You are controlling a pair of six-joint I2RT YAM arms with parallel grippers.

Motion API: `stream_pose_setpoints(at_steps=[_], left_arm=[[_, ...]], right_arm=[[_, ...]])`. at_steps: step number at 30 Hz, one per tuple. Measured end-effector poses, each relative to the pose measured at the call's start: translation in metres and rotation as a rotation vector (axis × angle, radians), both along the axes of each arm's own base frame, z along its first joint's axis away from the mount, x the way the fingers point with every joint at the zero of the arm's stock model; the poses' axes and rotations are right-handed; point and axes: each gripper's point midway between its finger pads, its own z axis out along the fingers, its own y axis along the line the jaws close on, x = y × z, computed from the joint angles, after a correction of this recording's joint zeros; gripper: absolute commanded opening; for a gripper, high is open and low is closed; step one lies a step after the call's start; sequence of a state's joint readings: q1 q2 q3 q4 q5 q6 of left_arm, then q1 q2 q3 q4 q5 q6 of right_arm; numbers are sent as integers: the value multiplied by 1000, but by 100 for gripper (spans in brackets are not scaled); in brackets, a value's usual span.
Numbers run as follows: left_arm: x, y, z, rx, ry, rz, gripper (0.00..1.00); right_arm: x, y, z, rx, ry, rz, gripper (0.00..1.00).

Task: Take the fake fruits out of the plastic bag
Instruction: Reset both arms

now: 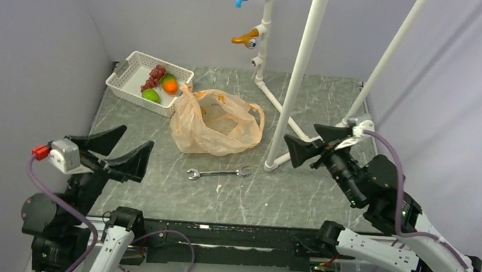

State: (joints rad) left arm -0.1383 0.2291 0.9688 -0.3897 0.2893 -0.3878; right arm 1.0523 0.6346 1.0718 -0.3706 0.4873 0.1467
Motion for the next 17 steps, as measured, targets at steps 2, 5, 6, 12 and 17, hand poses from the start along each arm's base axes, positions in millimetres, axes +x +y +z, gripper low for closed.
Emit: stream_pose_setpoints(at_steps=[2,5,6,12,17], left_arm=[[-9,3,0,-9,-19,11,99],[-14,7,-1,-23,-31,26,99],[-13,7,-3,-28,-27,28,99],[-3,10,-15,-37,20,53,100],[-1,18,-18,-38,32,97,99]], right_arm=[[-3,-11,0,27,10,-20,100],[-7,-25,1,67,25,-51,100],[-7,-29,0,78,32,-62,100],[-8,-44,-23,74,75,-117,100],[-8,-54,-29,71,90,-153,100]])
